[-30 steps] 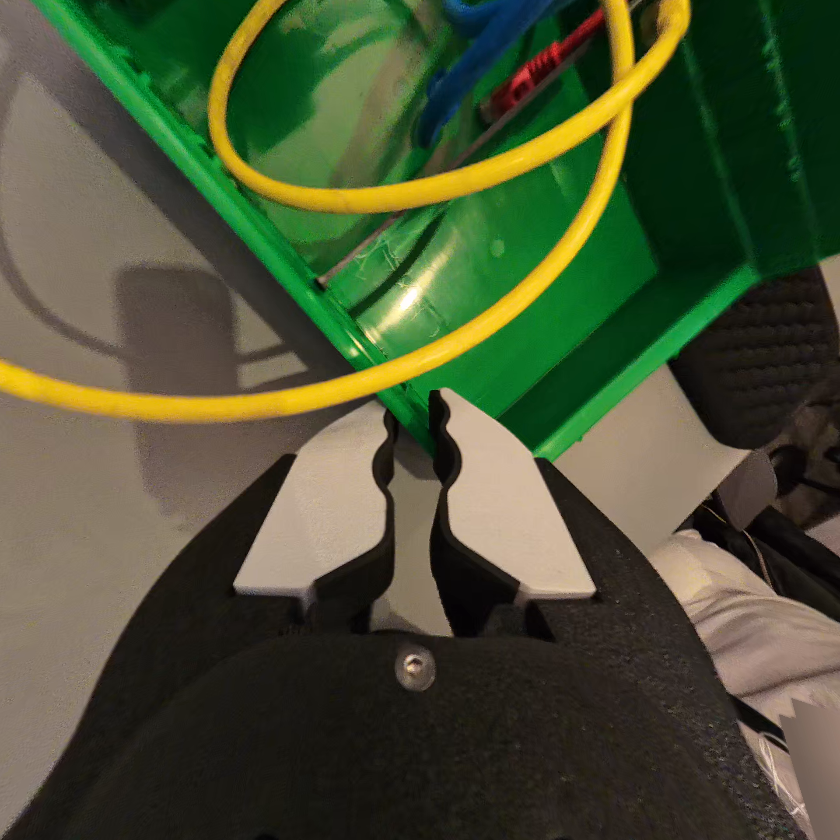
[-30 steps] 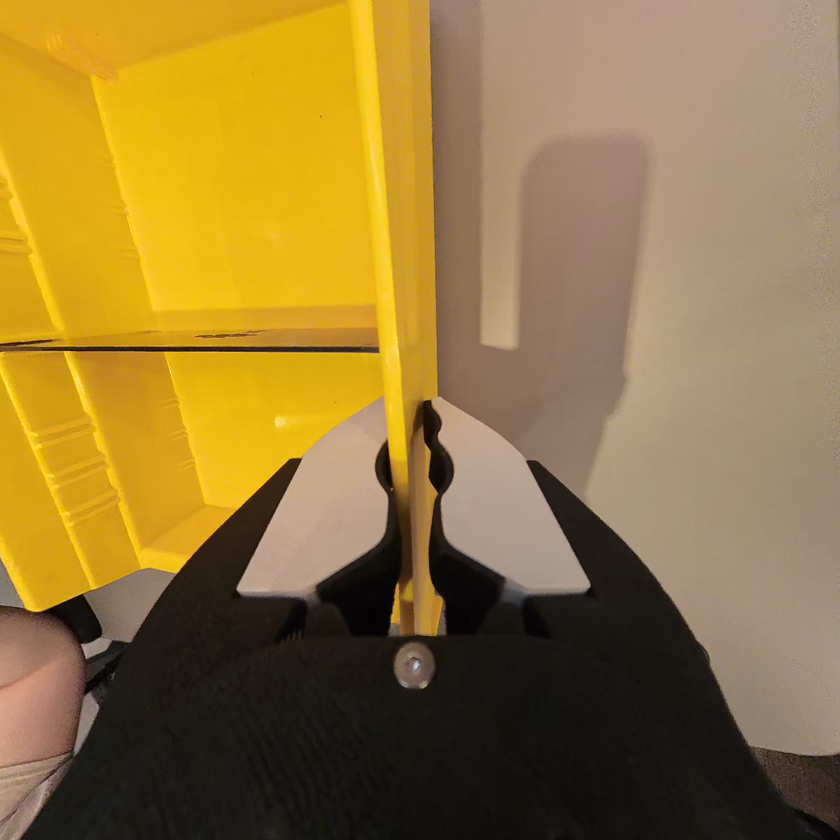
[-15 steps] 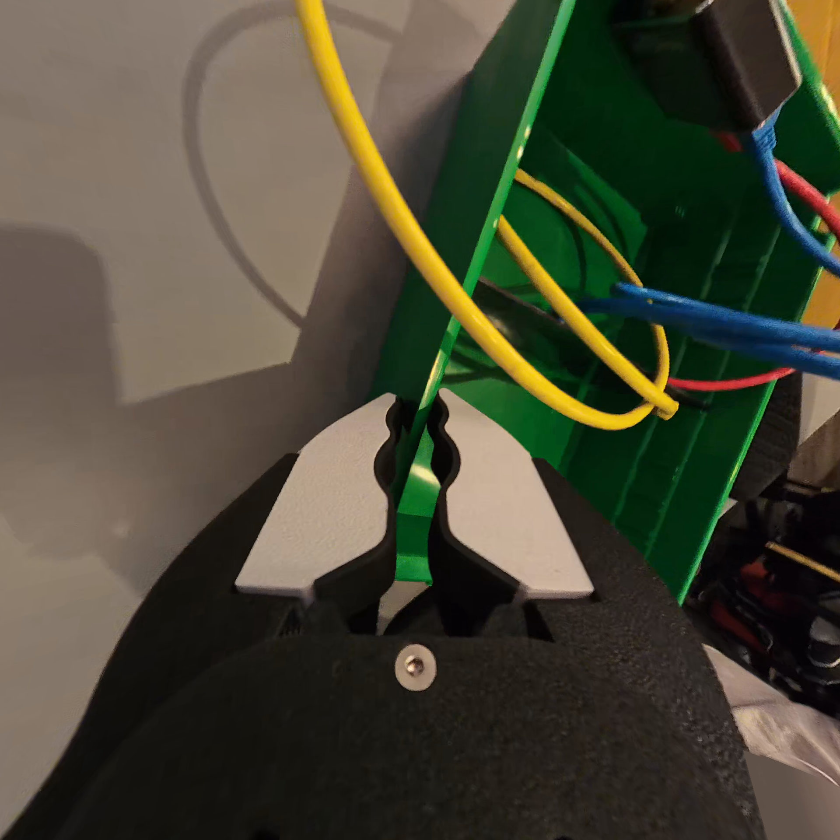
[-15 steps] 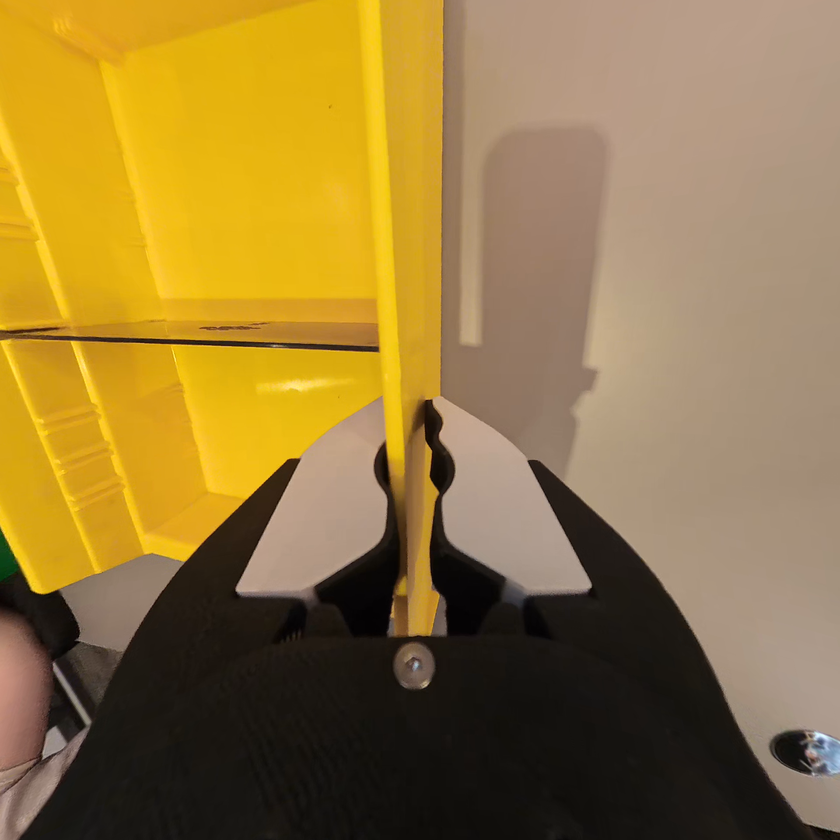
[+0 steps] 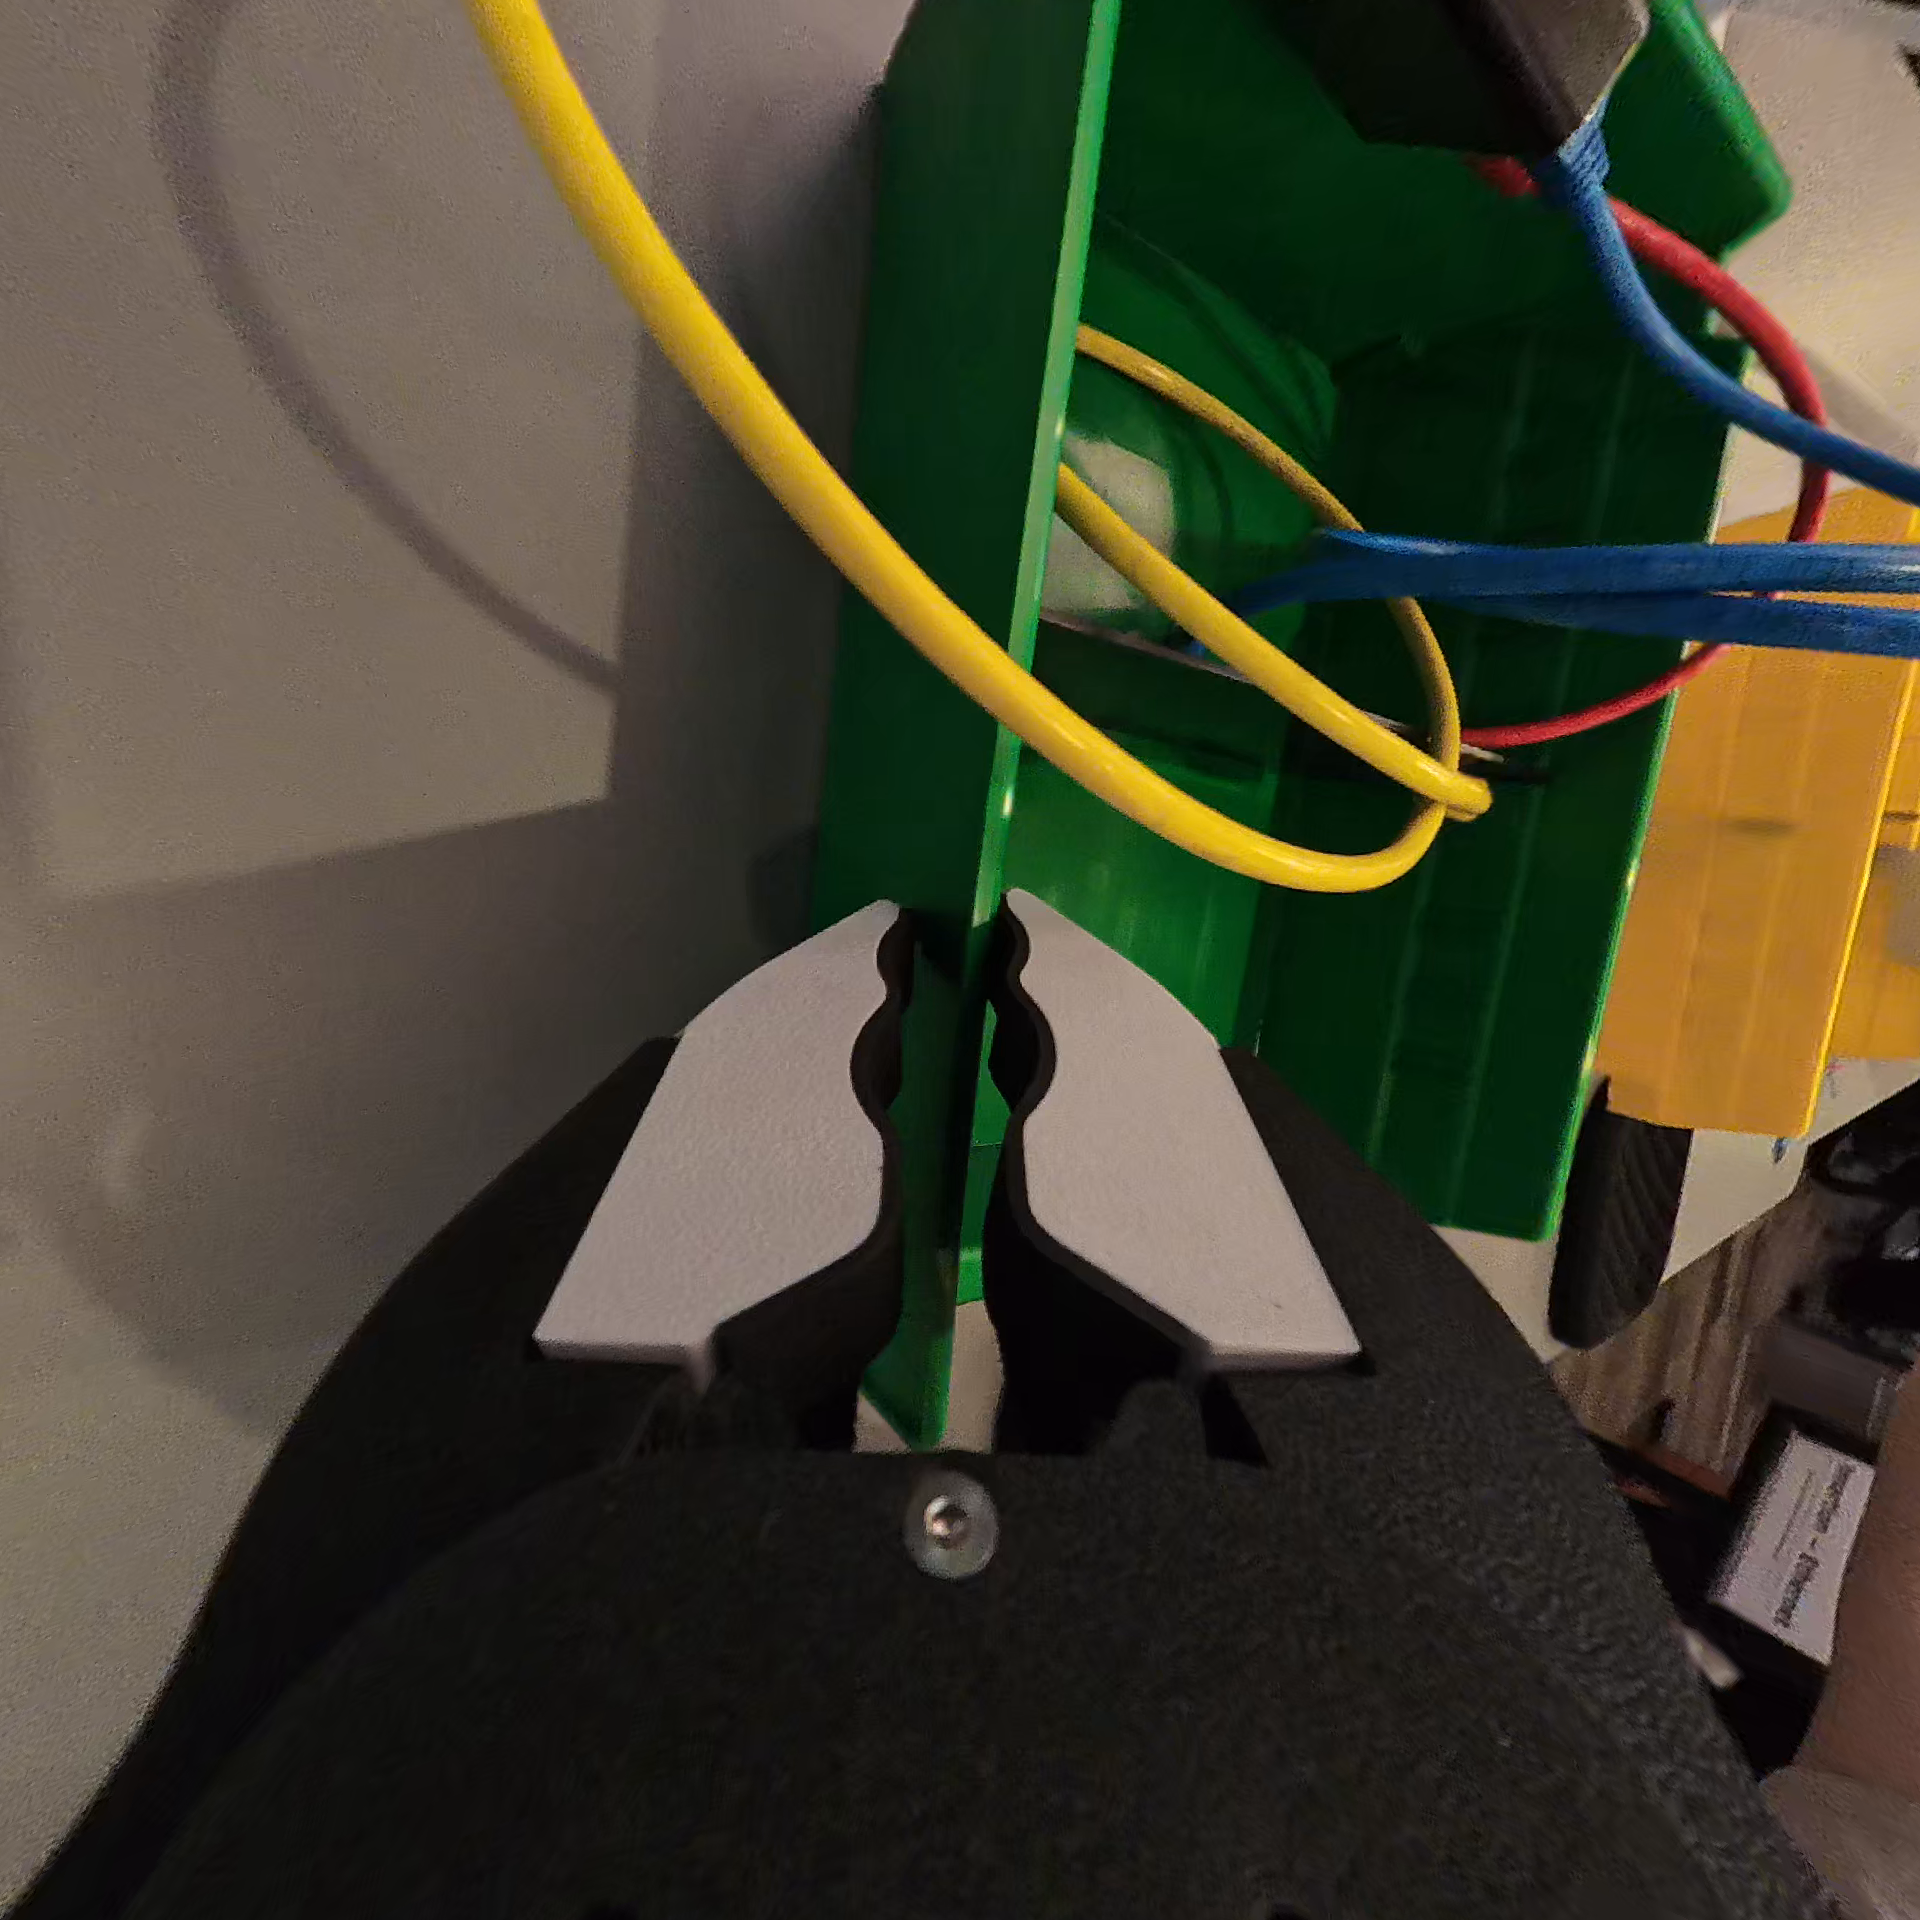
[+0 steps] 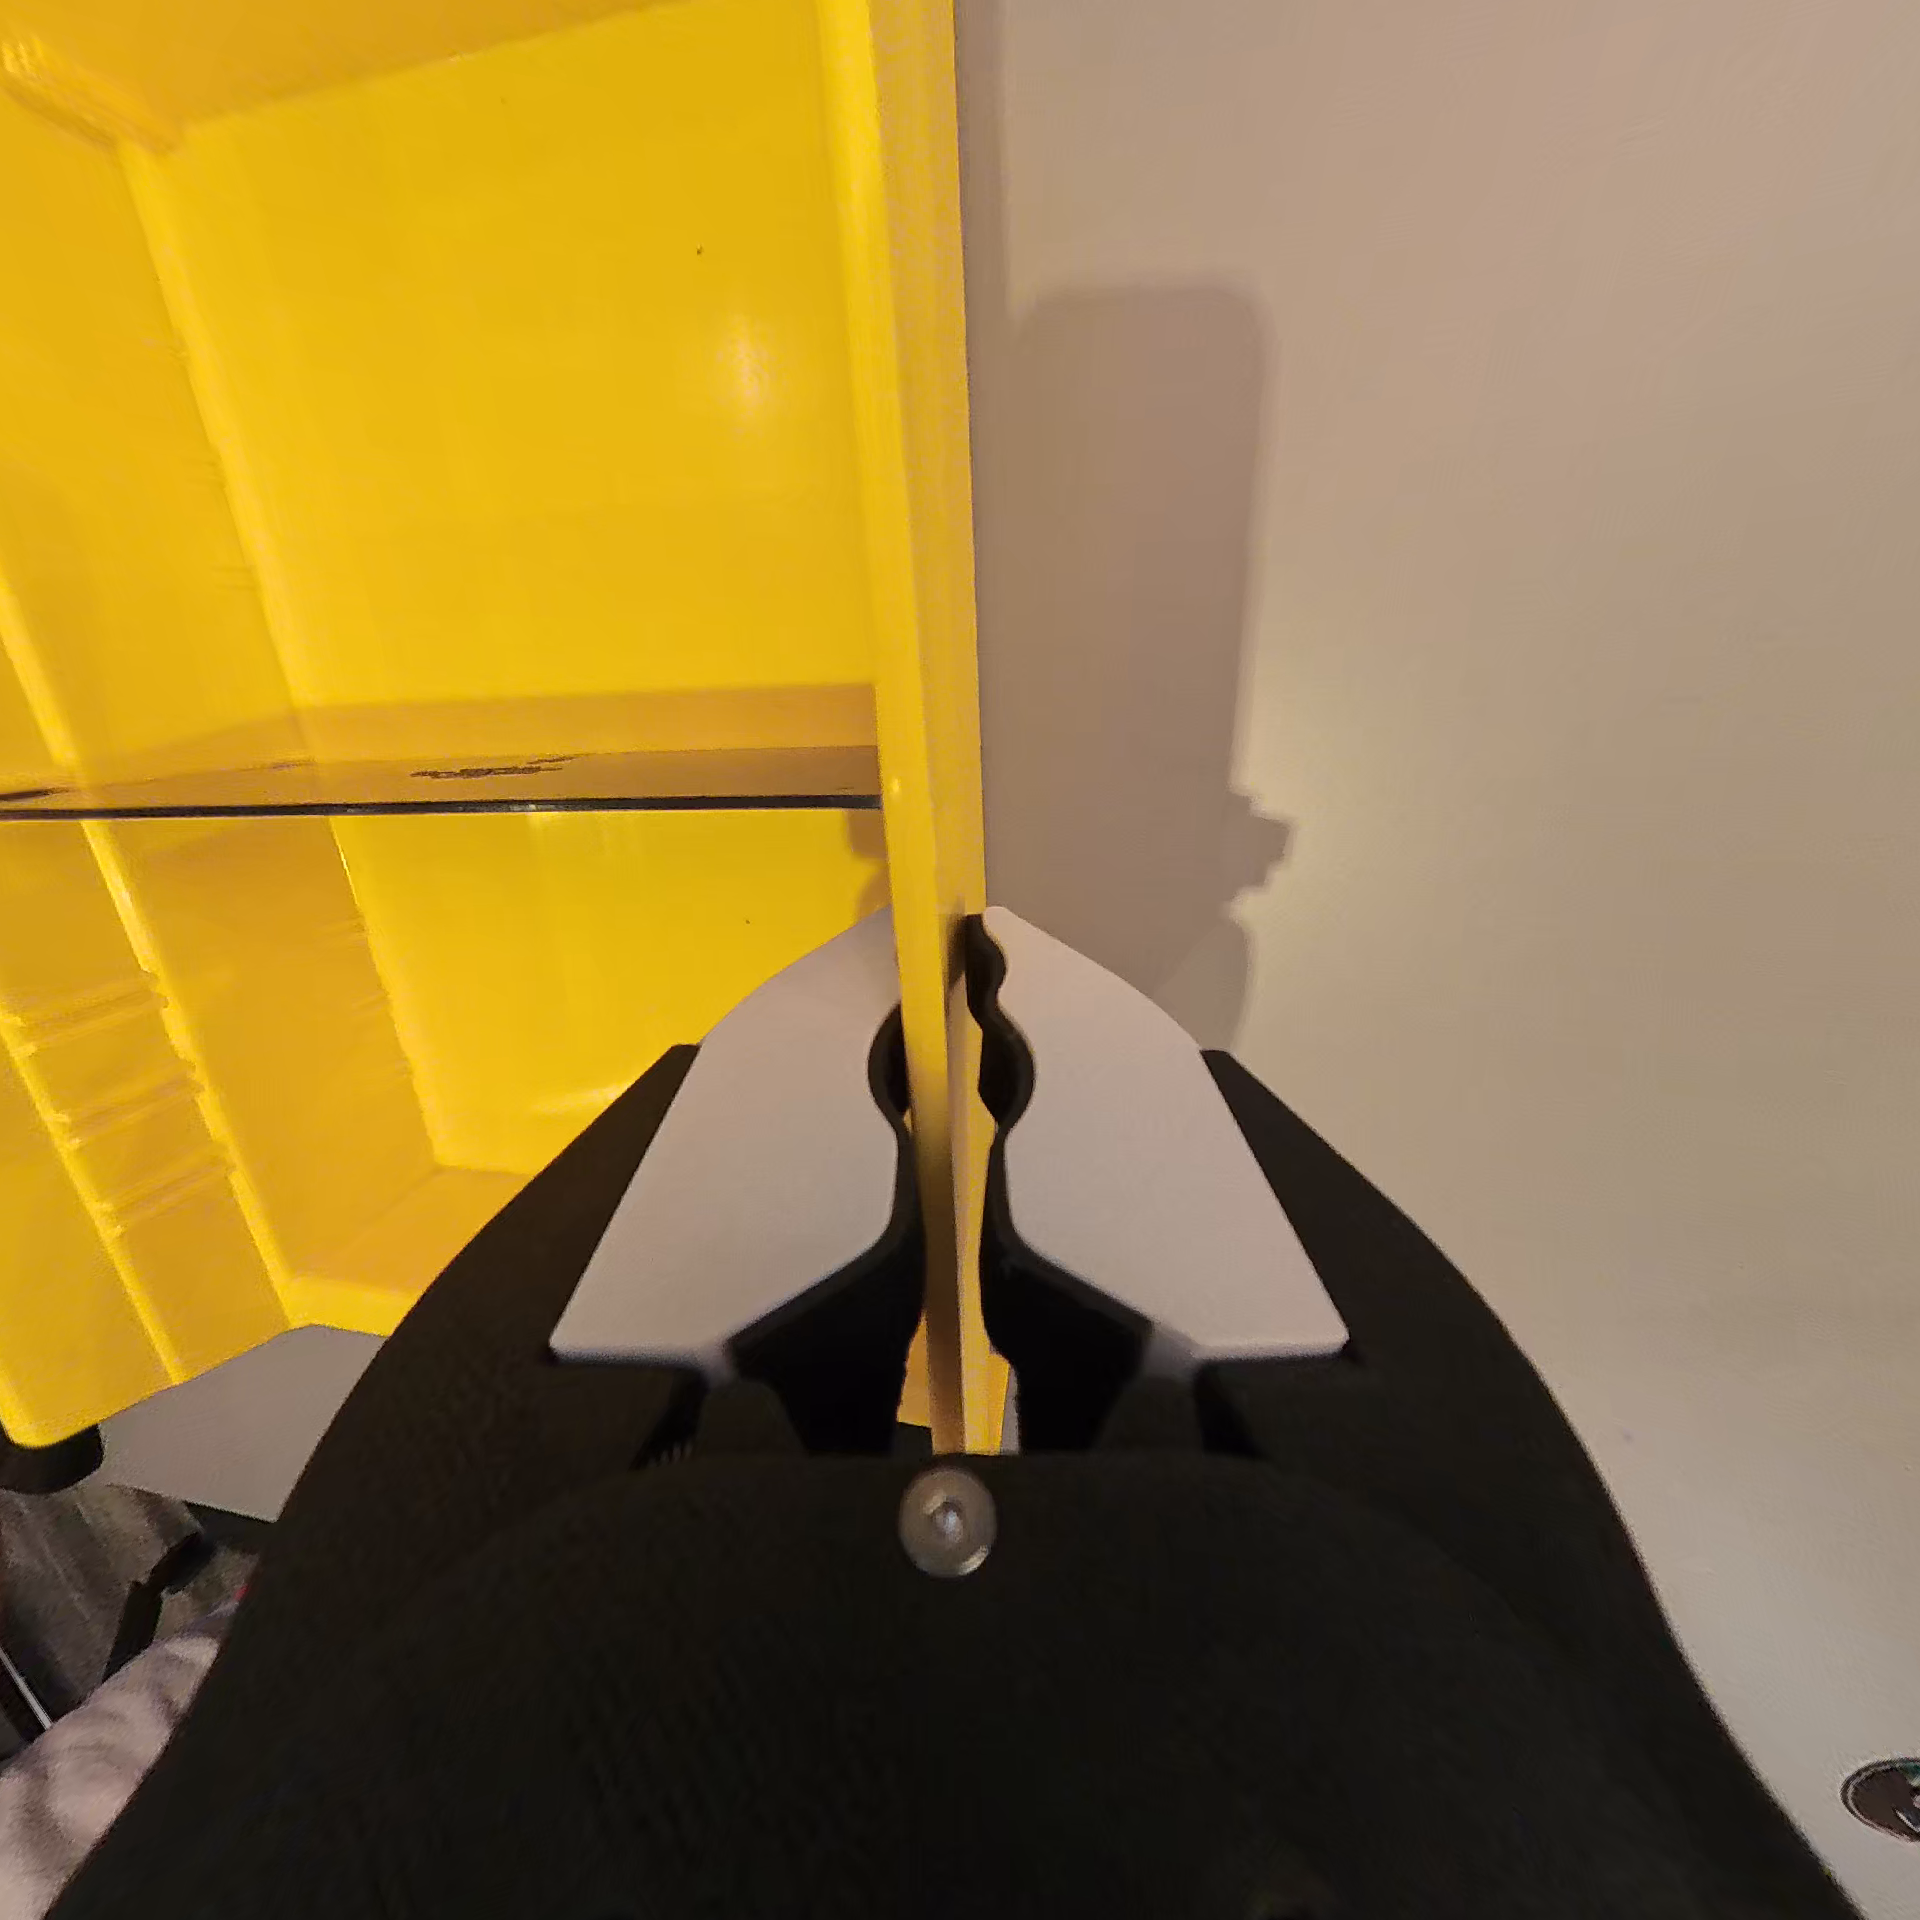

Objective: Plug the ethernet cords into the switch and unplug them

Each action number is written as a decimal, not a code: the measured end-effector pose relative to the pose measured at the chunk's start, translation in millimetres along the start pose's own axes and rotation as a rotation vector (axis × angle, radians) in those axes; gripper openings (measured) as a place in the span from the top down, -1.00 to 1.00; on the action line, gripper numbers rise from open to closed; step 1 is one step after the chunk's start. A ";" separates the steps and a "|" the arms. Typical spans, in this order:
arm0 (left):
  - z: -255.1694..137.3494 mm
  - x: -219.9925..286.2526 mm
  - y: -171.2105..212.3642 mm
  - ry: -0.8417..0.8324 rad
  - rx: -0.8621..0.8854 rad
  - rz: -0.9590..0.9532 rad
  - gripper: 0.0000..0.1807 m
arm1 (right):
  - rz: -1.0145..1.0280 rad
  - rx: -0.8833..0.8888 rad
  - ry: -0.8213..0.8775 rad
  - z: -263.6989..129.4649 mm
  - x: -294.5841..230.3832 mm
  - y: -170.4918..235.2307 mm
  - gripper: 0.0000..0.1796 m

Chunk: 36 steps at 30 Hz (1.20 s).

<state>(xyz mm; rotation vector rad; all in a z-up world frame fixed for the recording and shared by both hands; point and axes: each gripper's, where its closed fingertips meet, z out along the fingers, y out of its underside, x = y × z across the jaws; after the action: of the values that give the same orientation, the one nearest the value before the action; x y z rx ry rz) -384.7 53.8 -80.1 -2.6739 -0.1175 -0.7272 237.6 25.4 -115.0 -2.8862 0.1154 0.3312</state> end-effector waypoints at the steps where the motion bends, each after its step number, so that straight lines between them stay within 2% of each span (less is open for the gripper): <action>1: -1.8 -2.8 -0.5 0.007 0.009 -0.017 0.87 | 0.000 0.000 0.000 0.1 0.3 -0.7 0.93; 8: -1.4 6.2 14.6 0.034 -0.077 0.054 0.86 | 0.044 0.006 0.013 -4.3 19.7 -1.5 0.93; 13: 1.3 10.7 17.2 -0.013 -0.120 0.129 0.87 | 0.057 0.014 0.033 -5.9 25.4 -0.2 0.93; 21: 2.0 14.6 20.6 0.012 -0.136 0.162 0.88 | 0.021 0.003 0.034 -8.4 30.9 5.0 0.92; 36: -0.2 13.6 28.9 -0.049 -0.174 0.209 0.90 | -0.010 -0.022 0.051 -10.0 35.6 8.1 0.93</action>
<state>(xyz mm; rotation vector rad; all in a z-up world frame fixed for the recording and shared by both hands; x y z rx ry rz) -368.1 26.7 -82.4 -2.8124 0.2190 -0.6316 273.4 13.4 -115.7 -2.9163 0.1069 0.2593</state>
